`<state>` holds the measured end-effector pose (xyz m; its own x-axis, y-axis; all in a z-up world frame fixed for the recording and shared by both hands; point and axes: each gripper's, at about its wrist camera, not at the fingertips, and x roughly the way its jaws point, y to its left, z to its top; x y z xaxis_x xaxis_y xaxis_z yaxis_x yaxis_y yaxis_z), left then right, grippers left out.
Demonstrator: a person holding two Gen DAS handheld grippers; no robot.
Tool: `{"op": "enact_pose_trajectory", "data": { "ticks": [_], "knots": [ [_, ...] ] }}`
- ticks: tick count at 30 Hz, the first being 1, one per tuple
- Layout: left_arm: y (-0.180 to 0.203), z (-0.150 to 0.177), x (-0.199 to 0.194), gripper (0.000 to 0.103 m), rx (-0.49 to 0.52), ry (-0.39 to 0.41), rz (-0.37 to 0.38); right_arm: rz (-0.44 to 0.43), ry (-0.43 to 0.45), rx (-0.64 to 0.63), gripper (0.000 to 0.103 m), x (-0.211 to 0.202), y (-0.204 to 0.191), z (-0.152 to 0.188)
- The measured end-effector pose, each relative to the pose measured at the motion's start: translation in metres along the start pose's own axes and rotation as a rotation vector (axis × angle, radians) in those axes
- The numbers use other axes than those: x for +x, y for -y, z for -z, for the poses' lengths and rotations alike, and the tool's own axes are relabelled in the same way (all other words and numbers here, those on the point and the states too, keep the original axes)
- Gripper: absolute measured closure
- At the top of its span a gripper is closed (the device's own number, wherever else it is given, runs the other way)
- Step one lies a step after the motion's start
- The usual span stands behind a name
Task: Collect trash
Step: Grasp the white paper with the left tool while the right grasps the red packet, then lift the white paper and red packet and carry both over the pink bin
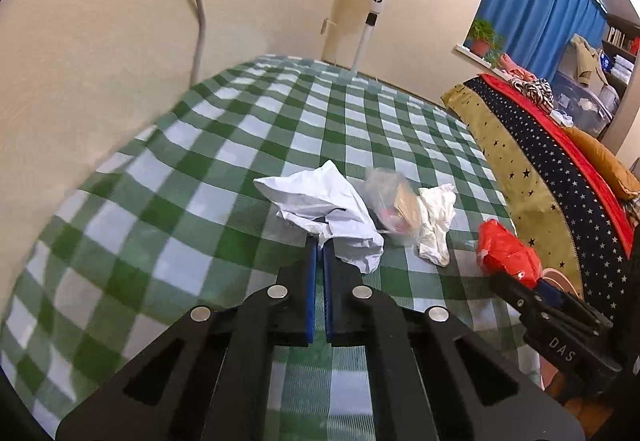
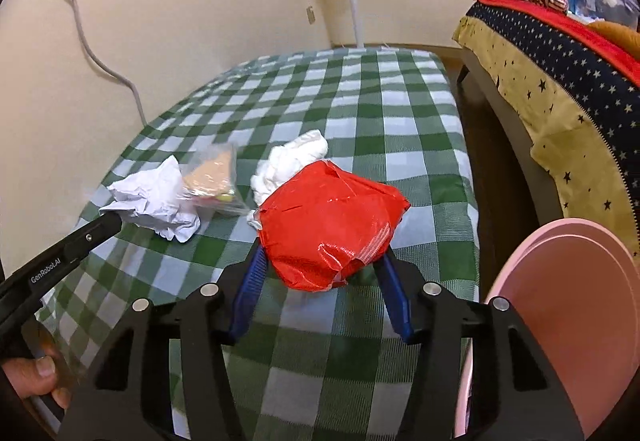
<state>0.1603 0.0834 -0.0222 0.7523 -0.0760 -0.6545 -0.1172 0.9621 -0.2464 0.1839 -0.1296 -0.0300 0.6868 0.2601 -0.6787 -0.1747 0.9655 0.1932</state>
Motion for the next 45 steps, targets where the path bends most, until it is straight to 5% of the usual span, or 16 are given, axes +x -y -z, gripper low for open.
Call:
{"op": "enact_pose_trajectory", "data": {
  "ticks": [25, 45],
  "knots": [
    [0.014, 0.009, -0.098, 0.100, 0.078, 0.104, 0.047, 0.035, 0.143, -0.021, 0.049, -0.115, -0.002, 0.010],
    [0.046, 0.020, -0.121, 0.100, 0.115, 0.137, 0.153, 0.116, 0.202, 0.024, 0.049, -0.195, 0.038, 0.017]
  ]
}}
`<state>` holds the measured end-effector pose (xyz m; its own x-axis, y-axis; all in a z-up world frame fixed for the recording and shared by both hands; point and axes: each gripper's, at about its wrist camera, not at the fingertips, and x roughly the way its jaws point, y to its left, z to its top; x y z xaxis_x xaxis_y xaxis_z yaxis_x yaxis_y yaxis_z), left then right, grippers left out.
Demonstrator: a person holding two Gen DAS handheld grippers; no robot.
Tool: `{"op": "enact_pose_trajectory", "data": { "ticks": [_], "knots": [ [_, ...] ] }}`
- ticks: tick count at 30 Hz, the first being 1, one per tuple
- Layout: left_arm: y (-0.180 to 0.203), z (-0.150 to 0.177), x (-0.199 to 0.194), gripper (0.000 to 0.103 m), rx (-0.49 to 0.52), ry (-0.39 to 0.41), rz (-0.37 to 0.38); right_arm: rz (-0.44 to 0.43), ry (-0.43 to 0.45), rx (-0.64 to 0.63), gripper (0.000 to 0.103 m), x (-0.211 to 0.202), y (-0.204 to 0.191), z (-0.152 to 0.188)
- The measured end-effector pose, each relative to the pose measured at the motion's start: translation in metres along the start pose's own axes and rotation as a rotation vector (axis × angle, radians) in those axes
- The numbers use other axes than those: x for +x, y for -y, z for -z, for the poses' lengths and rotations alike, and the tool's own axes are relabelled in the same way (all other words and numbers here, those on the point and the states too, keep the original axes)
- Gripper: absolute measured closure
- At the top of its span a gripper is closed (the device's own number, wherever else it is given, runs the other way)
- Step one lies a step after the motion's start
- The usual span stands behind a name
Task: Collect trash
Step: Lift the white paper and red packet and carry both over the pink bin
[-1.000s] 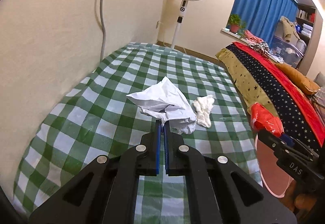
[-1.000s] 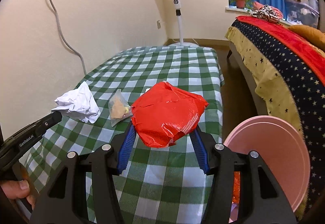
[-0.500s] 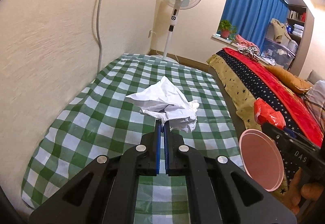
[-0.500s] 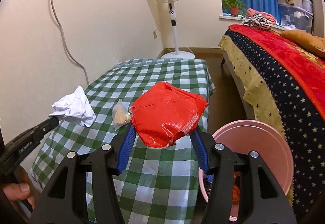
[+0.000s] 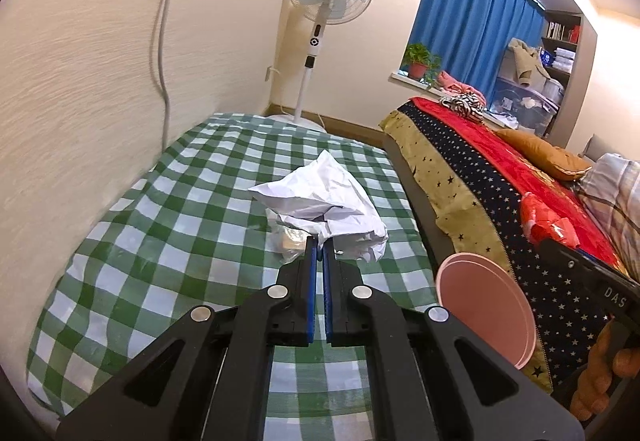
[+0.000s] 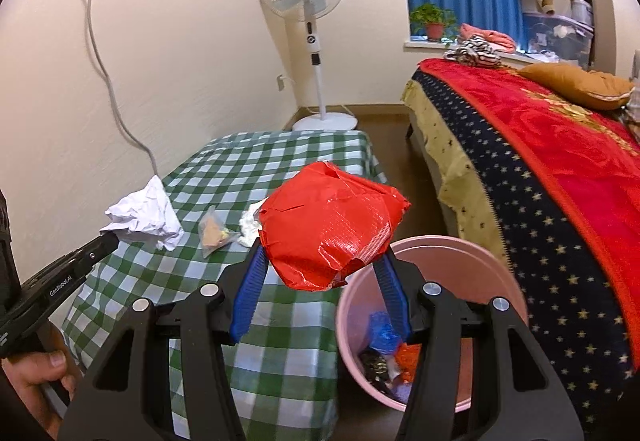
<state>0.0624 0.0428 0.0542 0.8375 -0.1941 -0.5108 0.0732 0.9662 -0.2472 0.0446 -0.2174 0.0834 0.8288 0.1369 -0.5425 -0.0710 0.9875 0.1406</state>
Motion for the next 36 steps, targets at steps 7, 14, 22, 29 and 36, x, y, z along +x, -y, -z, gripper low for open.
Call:
{"op": "enact_pose_trajectory", "data": {
  "ticks": [7, 14, 22, 29, 36],
  "knots": [
    [0.012, 0.002, 0.001, 0.100, 0.018, -0.002, 0.022, 0.039, 0.015, 0.005, 0.049, -0.017, 0.019, -0.001],
    [0.022, 0.006, 0.007, 0.100, 0.037, -0.013, 0.033, 0.072, 0.032, 0.039, 0.049, -0.020, 0.040, 0.002],
    [0.038, 0.013, 0.019, 0.100, 0.062, -0.032, 0.044, 0.116, 0.027, 0.107, 0.049, -0.011, 0.062, 0.017],
    [0.052, 0.018, 0.031, 0.100, 0.080, -0.051, 0.058, 0.132, 0.025, 0.134, 0.049, -0.005, 0.076, 0.019],
    [0.069, 0.023, 0.041, 0.100, 0.107, -0.064, 0.084, 0.150, 0.021, 0.155, 0.049, -0.001, 0.086, 0.020]
  ]
}}
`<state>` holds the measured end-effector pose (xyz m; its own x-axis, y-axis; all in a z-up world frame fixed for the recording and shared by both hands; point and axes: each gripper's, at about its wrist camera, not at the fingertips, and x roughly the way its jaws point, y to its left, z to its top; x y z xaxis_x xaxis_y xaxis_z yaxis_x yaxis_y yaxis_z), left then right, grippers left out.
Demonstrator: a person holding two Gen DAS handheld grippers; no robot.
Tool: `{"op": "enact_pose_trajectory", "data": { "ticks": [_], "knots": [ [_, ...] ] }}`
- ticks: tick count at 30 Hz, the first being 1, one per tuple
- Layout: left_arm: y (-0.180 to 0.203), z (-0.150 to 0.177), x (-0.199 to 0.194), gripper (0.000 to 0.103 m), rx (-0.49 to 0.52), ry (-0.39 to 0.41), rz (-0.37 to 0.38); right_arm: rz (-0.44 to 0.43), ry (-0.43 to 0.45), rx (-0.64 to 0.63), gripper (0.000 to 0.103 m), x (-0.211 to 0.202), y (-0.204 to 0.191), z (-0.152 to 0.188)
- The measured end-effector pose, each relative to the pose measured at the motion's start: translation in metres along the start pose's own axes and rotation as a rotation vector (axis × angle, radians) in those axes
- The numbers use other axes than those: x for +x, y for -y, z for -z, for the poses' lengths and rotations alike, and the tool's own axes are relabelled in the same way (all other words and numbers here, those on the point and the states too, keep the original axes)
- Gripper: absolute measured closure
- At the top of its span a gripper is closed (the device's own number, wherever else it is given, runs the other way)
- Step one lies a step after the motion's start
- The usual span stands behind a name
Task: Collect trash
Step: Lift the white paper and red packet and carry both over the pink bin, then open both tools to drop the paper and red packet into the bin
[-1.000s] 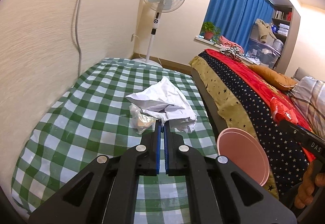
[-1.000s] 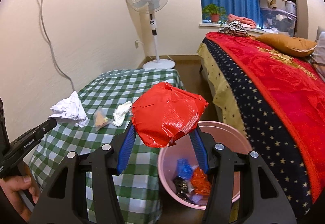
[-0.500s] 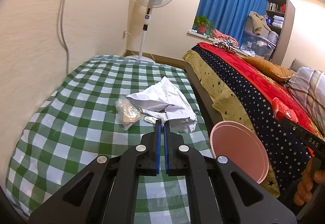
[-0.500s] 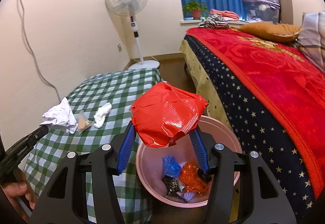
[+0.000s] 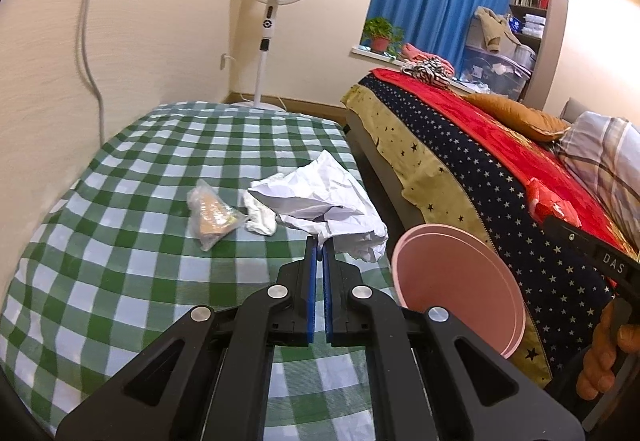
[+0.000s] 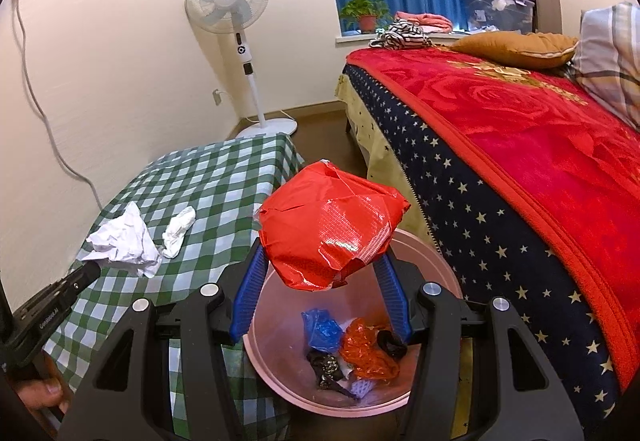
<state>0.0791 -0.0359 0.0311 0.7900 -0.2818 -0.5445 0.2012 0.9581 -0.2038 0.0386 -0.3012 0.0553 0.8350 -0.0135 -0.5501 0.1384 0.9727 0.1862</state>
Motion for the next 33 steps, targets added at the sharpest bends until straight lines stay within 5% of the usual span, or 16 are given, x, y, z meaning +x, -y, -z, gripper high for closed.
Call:
{"op": "enact_pose_trajectory", "data": {
  "ticks": [33],
  "knots": [
    [0.060, 0.015, 0.052, 0.100, 0.071, -0.050, 0.112, 0.089, -0.016, 0.029, 0.049, 0.023, 0.019, -0.007]
  ]
}}
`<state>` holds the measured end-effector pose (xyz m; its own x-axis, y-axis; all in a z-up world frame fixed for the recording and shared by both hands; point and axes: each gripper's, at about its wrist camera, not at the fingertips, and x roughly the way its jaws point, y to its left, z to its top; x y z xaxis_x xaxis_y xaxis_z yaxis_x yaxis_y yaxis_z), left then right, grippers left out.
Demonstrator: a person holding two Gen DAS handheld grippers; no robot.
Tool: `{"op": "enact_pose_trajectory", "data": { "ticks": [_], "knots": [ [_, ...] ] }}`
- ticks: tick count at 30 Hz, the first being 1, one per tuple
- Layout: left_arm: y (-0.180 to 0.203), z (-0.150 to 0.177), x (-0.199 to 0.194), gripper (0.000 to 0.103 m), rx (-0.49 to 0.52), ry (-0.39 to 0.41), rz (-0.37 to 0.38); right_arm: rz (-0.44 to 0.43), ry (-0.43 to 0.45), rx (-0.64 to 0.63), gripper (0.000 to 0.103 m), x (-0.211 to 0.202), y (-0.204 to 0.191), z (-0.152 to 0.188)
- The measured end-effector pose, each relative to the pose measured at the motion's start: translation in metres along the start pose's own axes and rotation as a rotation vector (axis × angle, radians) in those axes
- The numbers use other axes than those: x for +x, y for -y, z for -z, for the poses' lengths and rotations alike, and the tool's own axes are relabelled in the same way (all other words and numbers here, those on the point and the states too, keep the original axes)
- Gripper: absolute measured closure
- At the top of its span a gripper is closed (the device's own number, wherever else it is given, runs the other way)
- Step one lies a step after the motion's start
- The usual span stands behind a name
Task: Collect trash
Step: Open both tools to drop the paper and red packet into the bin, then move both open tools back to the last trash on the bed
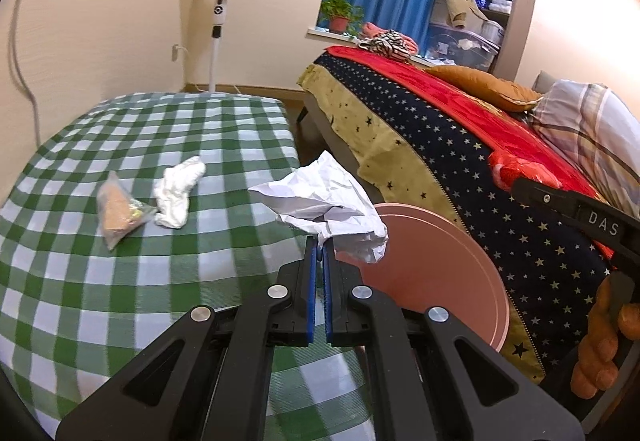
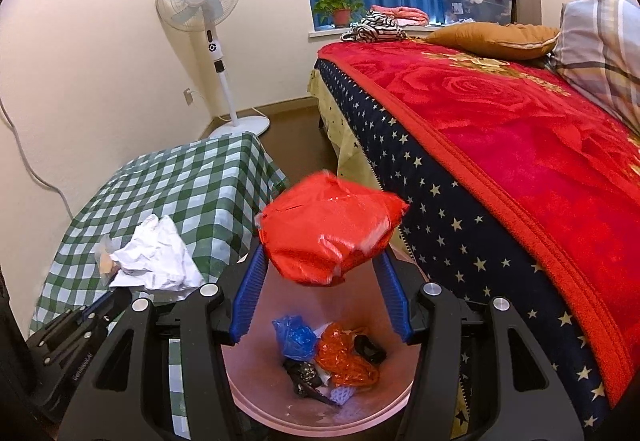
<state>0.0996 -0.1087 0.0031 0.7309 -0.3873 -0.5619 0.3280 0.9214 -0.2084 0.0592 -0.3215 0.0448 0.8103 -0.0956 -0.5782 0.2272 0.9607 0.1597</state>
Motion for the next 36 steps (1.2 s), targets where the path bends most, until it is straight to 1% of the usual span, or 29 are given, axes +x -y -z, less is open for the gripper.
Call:
{"op": "enact_pose_trajectory", "data": {
  "ticks": [9, 11, 15, 17, 18, 19, 21, 27, 36],
  "knots": [
    [0.017, 0.002, 0.025, 0.100, 0.002, -0.027, 0.057, 0.024, 0.006, 0.025, 0.051, 0.003, 0.010, -0.001],
    [0.023, 0.002, 0.030, 0.100, 0.005, -0.034, 0.071, 0.025, 0.002, 0.026, 0.054, 0.005, 0.012, -0.001],
    [0.034, 0.003, 0.036, 0.100, 0.018, -0.042, 0.118, 0.025, 0.003, 0.033, 0.054, 0.005, 0.015, -0.002],
    [0.038, 0.003, 0.037, 0.098, 0.029, -0.049, 0.144, 0.023, 0.011, 0.043, 0.053, 0.004, 0.018, -0.002],
    [0.040, 0.003, 0.038, 0.094, 0.035, -0.057, 0.149, 0.028, 0.013, 0.051, 0.048, 0.004, 0.020, -0.002],
    [0.040, 0.003, 0.037, 0.088, 0.036, -0.058, 0.149, 0.029, 0.013, 0.059, 0.044, 0.004, 0.021, -0.003],
    [0.036, 0.003, 0.034, 0.085, 0.026, -0.051, 0.140, 0.033, 0.012, 0.066, 0.043, 0.004, 0.022, -0.003],
    [0.017, 0.001, 0.016, 0.085, 0.004, -0.033, 0.111, 0.024, 0.025, 0.051, 0.043, 0.001, 0.018, -0.002],
    [-0.029, -0.002, -0.017, 0.085, -0.064, 0.022, 0.017, -0.025, 0.040, 0.008, 0.043, -0.010, -0.008, 0.002]
  ]
}}
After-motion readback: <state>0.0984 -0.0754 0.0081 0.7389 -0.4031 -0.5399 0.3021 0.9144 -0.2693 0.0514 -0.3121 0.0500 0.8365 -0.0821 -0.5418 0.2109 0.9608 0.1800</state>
